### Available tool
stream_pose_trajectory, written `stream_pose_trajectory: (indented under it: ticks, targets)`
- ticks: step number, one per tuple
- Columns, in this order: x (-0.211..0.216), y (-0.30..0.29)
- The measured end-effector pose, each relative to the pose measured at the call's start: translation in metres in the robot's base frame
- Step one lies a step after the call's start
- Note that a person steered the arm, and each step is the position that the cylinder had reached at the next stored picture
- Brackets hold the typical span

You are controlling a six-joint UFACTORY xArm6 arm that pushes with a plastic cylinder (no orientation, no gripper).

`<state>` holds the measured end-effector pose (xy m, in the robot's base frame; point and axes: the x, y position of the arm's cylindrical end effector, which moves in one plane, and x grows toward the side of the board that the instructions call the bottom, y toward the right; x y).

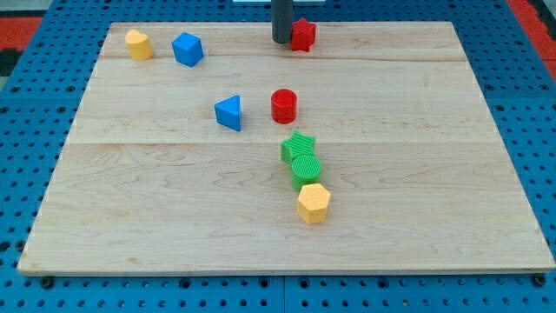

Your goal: Move the red circle parallel right to the blue cube

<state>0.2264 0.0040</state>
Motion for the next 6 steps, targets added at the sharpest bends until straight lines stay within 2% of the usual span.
stream_pose_trajectory:
  ticks: [1, 3, 4, 5, 6]
  targets:
    - [0.026, -0.024]
    - [0.092, -0.115]
    - [0.127, -0.121]
    - [0.16, -0.058]
    - [0.165, -0.027]
